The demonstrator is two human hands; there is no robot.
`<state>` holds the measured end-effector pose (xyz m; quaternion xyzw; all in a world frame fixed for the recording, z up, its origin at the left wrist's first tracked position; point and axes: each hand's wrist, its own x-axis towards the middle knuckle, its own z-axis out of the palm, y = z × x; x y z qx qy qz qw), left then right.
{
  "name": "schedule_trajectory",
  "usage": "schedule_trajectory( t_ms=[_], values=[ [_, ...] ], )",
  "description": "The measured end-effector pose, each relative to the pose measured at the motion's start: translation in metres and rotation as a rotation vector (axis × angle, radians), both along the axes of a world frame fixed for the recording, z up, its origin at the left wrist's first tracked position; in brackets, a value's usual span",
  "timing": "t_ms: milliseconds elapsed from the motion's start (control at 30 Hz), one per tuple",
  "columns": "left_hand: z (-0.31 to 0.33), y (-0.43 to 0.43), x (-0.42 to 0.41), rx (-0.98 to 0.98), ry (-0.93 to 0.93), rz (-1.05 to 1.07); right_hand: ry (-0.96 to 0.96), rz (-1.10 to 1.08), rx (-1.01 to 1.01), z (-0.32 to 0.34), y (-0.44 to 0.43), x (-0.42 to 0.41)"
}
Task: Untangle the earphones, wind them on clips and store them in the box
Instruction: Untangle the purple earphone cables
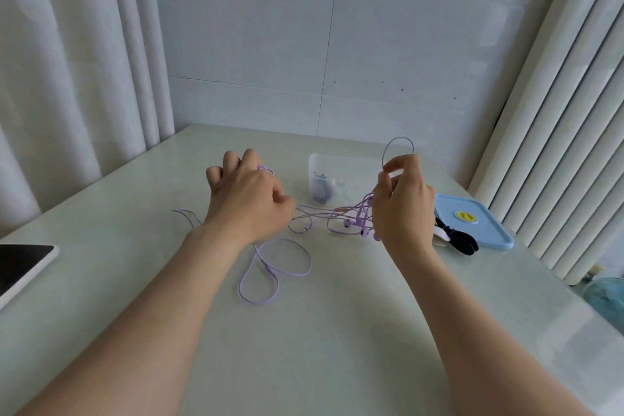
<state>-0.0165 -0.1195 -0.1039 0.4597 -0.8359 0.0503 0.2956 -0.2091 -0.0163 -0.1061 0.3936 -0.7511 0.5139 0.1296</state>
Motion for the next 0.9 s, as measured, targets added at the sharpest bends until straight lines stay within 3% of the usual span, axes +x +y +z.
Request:
schedule_trajectory(
  t_ms=[133,200,367,500,600,667,767,833,900],
  values=[
    [-0.002,0.0,-0.004,0.013,-0.127,-0.052,-0.101,0.003,-0.014,0.003,0.004,-0.001],
    [-0.001,-0.001,-0.003,0.051,-0.069,-0.088,-0.134,-0.014,-0.006,0.005,0.007,-0.001],
    [0.011,-0.011,-0.001,0.444,0.556,-0.268,-0.104,-0.057,0.142,0.004,0.003,-0.001],
    [0.021,-0.01,0.003,0.47,1.026,-0.365,0.052,-0.147,0.367,0.002,0.003,0.007],
    [0.023,-0.011,0.002,0.514,1.202,-0.377,0.147,-0.169,0.321,0.003,0.005,0.013],
    [0.022,-0.014,0.0,0.56,1.258,-0.387,0.171,-0.094,0.199,0.005,0.003,0.018],
    [0.022,-0.015,-0.002,0.571,1.287,-0.4,0.171,0.237,-0.024,0.005,-0.001,0.029],
    [0.022,-0.015,-0.003,0.556,1.288,-0.4,0.204,0.457,-0.038,0.003,0.001,0.04],
    [0.022,-0.016,-0.004,0.54,1.302,-0.383,0.209,0.61,0.086,0.001,0.004,0.051]
  ],
)
